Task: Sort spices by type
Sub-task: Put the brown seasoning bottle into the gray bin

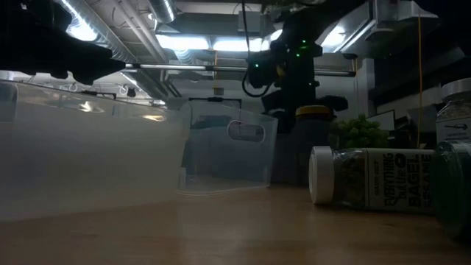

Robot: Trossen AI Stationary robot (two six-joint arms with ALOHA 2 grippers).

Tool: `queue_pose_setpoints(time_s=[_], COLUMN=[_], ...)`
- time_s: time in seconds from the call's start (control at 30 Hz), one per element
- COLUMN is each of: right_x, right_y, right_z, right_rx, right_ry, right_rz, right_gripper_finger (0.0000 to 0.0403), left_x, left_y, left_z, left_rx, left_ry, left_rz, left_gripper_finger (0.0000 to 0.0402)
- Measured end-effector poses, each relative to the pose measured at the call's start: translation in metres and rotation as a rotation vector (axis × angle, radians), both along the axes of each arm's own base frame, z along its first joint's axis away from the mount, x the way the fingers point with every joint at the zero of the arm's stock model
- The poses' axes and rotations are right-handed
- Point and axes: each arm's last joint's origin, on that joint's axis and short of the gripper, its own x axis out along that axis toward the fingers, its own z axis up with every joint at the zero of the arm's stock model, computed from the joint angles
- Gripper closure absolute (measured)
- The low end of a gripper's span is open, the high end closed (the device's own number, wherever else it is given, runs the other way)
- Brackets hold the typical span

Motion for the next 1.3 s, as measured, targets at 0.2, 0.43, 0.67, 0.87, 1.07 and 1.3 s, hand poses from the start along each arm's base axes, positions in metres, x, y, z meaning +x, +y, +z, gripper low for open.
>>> queue_pose_setpoints(time_s=[0.2,0.43,0.67,0.87,1.07,1.3], right_x=[-0.001,-0.001,-0.001,-0.005,-0.006,0.002], right_y=[0.0,0.0,0.0,0.001,-0.001,-0.004], right_z=[-0.008,-0.01,-0.01,-0.008,0.005,0.035], right_rx=[-0.003,-0.004,-0.008,-0.035,-0.069,-0.108], right_ry=[-0.015,-0.019,-0.014,0.044,0.09,0.069], right_rz=[0.0,-0.001,-0.001,-0.005,-0.006,-0.014], right_gripper_finger=[0.0124,0.0197,0.0221,0.0213,0.022,0.0214], left_x=[0.0,0.0,0.0,0.0,0.0,0.0], left_y=[0.0,0.0,0.0,0.0,0.0,0.0], left_z=[0.0,0.0,0.0,0.0,0.0,0.0], left_rx=[-0.001,0.0,0.0,0.0,0.0,0.0], left_ry=[-0.001,-0.001,-0.001,-0.001,-0.001,-0.001], left_rz=[0.001,0.0,0.0,0.0,0.0,0.0], left_gripper_finger=[0.0128,0.0128,0.0128,0.0128,0.0128,0.0128])
